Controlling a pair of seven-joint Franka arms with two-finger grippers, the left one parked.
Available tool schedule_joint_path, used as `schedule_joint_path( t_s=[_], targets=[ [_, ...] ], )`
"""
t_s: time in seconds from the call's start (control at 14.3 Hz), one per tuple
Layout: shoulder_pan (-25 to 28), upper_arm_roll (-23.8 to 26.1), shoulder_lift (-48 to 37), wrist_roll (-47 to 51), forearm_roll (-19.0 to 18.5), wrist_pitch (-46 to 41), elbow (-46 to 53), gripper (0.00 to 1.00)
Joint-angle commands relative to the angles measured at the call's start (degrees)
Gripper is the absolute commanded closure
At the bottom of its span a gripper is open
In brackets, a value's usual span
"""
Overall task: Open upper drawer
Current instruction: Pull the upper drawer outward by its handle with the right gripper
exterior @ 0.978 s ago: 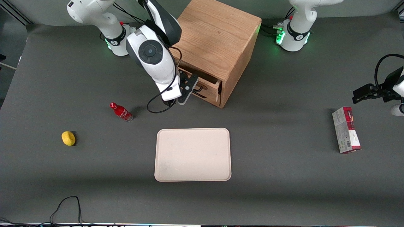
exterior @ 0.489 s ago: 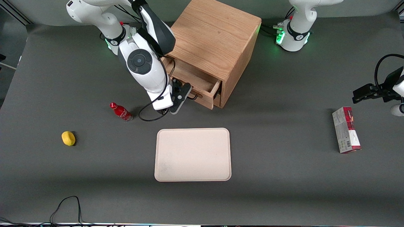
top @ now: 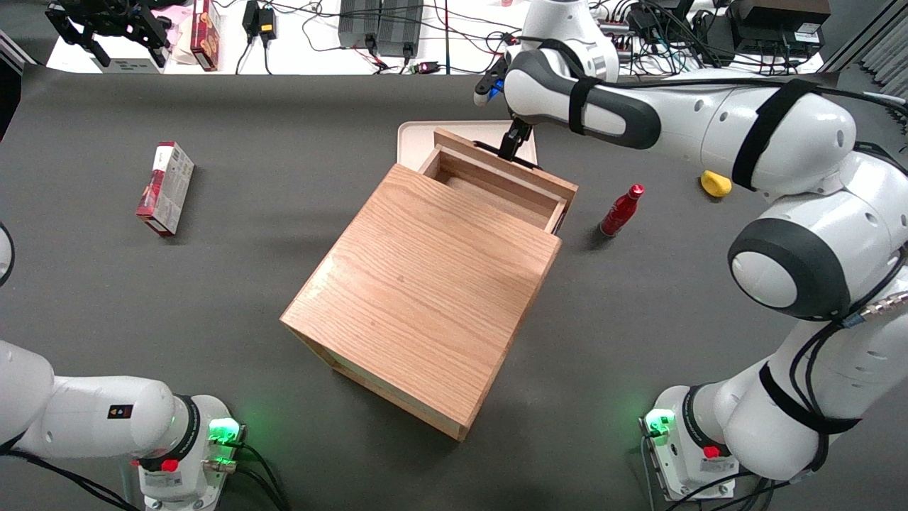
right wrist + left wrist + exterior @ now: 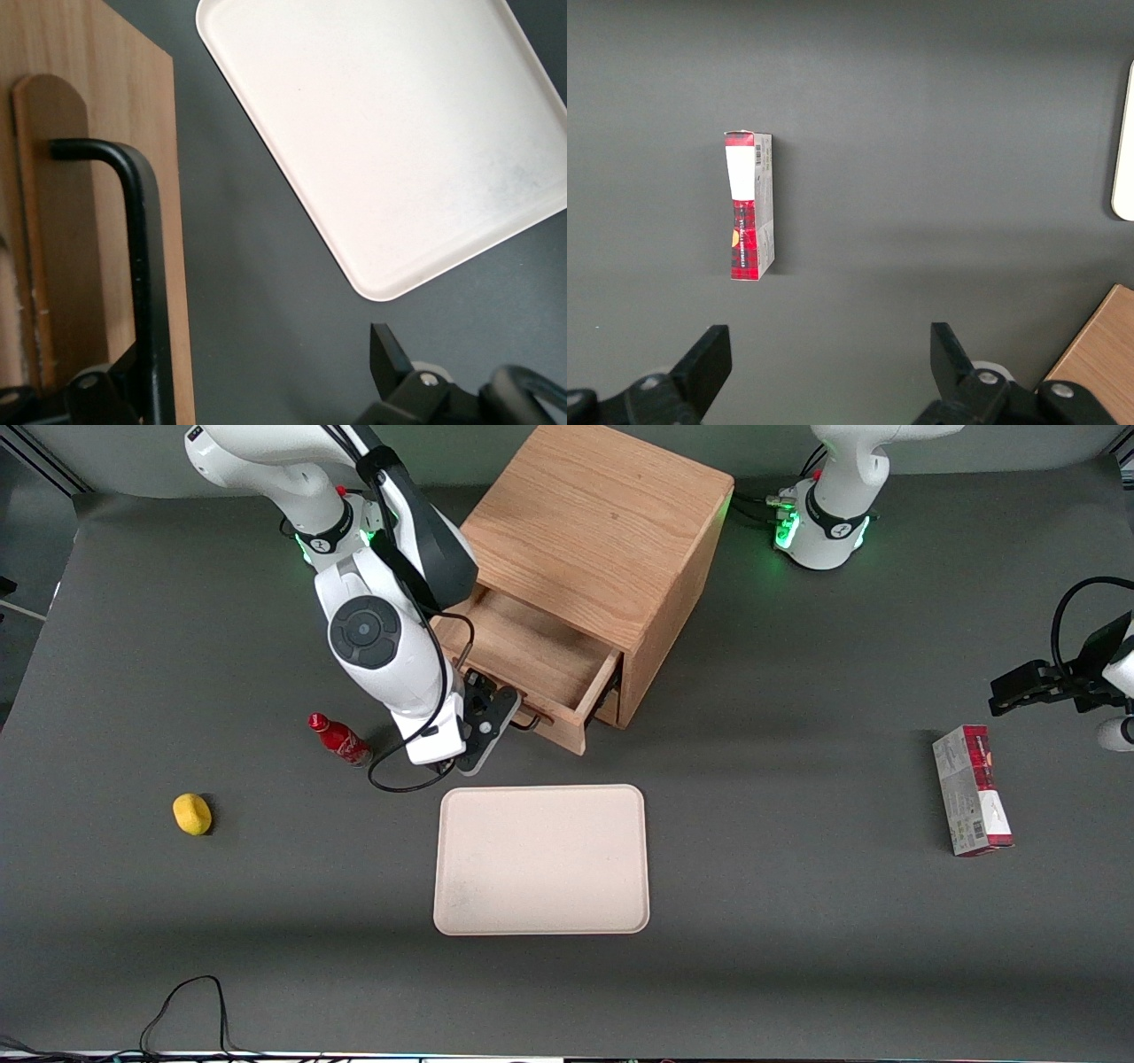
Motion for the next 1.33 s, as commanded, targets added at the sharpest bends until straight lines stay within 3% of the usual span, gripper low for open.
schedule_joint_path(
  t_s=[0.0,1.26],
  targets=[
    [-1.94,0.14,3.34,-2.75,1.33,-2.94,5.63,0.00],
    [-7.49,0.14,9.41,-2.75,1.16,-6.46,13.81,0.00]
  ],
)
